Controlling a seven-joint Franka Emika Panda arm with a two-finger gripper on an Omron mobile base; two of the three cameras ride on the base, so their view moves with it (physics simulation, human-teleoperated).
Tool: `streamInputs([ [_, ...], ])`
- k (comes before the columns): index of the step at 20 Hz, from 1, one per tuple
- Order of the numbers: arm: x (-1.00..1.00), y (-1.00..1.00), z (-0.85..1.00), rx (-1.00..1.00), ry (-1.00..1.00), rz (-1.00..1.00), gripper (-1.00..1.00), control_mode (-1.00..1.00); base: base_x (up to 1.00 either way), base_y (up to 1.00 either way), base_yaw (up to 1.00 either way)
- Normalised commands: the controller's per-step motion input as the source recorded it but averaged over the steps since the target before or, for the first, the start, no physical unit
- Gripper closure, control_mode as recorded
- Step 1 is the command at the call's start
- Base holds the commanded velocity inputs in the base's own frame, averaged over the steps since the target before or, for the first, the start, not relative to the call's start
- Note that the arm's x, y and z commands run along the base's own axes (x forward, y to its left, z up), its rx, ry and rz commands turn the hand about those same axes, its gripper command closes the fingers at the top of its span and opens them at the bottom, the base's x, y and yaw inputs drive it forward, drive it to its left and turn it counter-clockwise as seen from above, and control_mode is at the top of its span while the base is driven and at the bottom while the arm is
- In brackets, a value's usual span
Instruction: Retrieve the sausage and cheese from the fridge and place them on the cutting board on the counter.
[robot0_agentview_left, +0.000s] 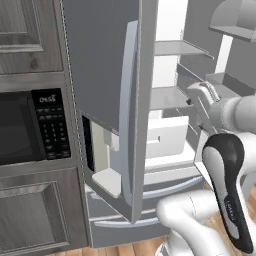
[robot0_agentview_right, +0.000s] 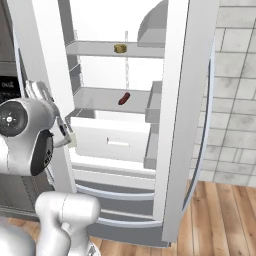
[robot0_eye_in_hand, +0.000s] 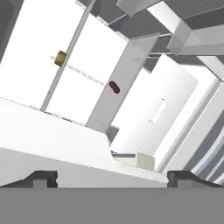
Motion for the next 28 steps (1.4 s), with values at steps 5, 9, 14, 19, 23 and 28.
streamInputs([
  [5, 0.86, -0.06, -0.31, 0.24, 0.0, 0.45, -1.0, -1.0, 0.0, 0.0, 0.0],
  [9, 0.84, 0.27, -0.31, 0.11, 0.0, 0.28, -1.0, -1.0, 0.0, 0.0, 0.0],
  [14, 0.44, 0.01, 0.0, 0.04, 0.01, 0.07, -1.0, -1.0, 0.0, 0.0, 0.0],
  [19, 0.33, 0.01, 0.0, 0.01, 0.0, 0.0, -1.0, -1.0, 0.0, 0.0, 0.0],
  [23, 0.48, 0.0, 0.0, 0.03, 0.0, 0.03, -1.0, -1.0, 0.0, 0.0, 0.0],
  [28, 0.53, 0.09, -0.26, 0.01, 0.0, 0.09, -1.0, -1.0, 0.0, 0.0, 0.0],
])
